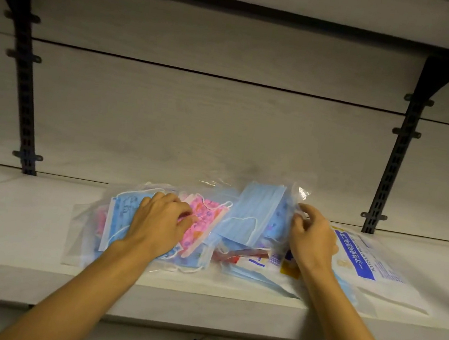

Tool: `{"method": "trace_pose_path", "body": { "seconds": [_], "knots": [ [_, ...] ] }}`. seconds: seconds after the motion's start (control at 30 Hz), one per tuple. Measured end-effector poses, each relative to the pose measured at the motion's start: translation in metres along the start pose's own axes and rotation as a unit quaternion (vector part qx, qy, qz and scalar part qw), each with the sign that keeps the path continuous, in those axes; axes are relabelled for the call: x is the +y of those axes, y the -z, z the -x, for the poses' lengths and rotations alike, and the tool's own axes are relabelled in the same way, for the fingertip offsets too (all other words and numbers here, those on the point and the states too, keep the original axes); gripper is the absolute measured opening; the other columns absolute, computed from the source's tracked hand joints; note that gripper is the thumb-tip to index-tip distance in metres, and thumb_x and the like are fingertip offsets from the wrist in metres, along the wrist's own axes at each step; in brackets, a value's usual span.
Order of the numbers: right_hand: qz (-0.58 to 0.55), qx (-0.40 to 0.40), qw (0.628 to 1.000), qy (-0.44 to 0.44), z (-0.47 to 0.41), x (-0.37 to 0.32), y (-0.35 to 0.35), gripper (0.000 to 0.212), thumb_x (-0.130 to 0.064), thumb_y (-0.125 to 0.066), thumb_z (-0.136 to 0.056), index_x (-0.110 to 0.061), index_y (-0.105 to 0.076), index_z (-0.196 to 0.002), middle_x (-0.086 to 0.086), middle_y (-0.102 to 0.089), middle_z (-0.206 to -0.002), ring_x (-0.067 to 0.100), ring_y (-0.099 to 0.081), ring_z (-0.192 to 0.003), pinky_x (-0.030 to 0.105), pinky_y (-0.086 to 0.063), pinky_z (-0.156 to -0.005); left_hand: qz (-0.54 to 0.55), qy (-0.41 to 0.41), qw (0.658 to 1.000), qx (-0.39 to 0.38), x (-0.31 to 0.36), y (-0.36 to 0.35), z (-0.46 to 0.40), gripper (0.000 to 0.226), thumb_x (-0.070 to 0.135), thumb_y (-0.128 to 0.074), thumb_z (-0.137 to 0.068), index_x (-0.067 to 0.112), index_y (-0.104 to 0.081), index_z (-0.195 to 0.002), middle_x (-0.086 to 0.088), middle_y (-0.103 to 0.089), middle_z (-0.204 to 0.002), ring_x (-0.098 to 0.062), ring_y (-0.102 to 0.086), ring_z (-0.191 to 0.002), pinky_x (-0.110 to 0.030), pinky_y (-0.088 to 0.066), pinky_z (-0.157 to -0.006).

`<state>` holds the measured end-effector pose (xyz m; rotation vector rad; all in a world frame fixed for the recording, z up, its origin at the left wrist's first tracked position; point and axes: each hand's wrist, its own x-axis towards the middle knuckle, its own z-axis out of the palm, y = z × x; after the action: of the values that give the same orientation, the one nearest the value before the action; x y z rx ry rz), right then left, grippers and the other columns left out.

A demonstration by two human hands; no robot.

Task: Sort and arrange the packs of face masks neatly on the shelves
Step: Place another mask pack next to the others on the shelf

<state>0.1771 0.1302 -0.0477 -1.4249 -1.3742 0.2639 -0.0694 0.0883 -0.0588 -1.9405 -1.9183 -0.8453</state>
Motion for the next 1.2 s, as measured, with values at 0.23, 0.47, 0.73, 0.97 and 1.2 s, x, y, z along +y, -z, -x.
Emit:
{"method": "trace_pose_path", "body": {
  "seconds": [0.23, 0.47, 0.73, 0.97, 1.2],
  "knots": [
    [-0.096, 0.013, 0.992, -0.075, 0.001, 0.001, 0.010, 0.037, -0.016, -0.057, -0.095, -0.018, -0.048, -0.131, -0.007, -0.055, -0.078, 0.012, -0.057, -0.070, 0.035, -0.057, -0.072, -0.016, 0.021, 0.999, 0.021, -0.003, -0.003, 0.001, 0.026, 0.035, -0.044, -0.097, 0.024, -0.066, -0.101, 0.003, -0.067, -0.106, -0.026, -0.054, -0.104, -0.034, -0.034, -0.083],
    [-0.110, 0.023, 0.981, -0.155, 0.002, -0.001, 0.017, 0.072, -0.014, -0.064, -0.089, -0.009, -0.024, -0.149, 0.003, -0.057, -0.097, 0.017, -0.055, -0.078, 0.039, -0.054, -0.085, -0.094, 0.064, 0.991, -0.064, -0.003, 0.000, 0.005, 0.037, 0.049, -0.036, -0.095, 0.020, -0.058, -0.104, 0.002, -0.059, -0.117, -0.024, -0.044, -0.115, -0.035, -0.031, -0.091],
    [-0.057, 0.002, 0.980, -0.190, 0.003, 0.000, 0.014, 0.053, -0.033, -0.067, -0.086, -0.004, -0.046, -0.125, 0.011, -0.057, -0.099, 0.025, -0.059, -0.084, 0.047, -0.052, -0.091, -0.126, 0.075, 0.985, -0.096, 0.000, 0.000, 0.006, 0.055, 0.060, -0.031, -0.092, 0.022, -0.052, -0.126, 0.001, -0.048, -0.134, -0.024, -0.038, -0.123, -0.036, -0.028, -0.096],
    [-0.044, -0.003, 0.982, -0.183, 0.001, 0.001, 0.010, 0.059, -0.030, -0.072, -0.084, -0.003, -0.046, -0.131, 0.017, -0.061, -0.114, 0.029, -0.064, -0.087, 0.048, -0.052, -0.091, -0.079, 0.020, 0.995, -0.049, -0.002, -0.001, 0.003, 0.038, 0.049, -0.040, -0.095, 0.032, -0.060, -0.122, 0.003, -0.043, -0.140, -0.021, -0.033, -0.130, -0.035, -0.023, -0.100],
    [-0.076, 0.020, 0.984, -0.161, 0.001, 0.004, 0.012, 0.044, -0.025, -0.068, -0.088, -0.007, -0.056, -0.126, 0.009, -0.066, -0.106, 0.021, -0.064, -0.075, 0.046, -0.055, -0.085, 0.044, -0.075, 0.995, 0.055, 0.005, -0.001, 0.002, 0.018, 0.032, -0.059, -0.090, 0.030, -0.061, -0.108, 0.013, -0.063, -0.109, -0.017, -0.048, -0.115, -0.025, -0.016, -0.085]
  ]
}}
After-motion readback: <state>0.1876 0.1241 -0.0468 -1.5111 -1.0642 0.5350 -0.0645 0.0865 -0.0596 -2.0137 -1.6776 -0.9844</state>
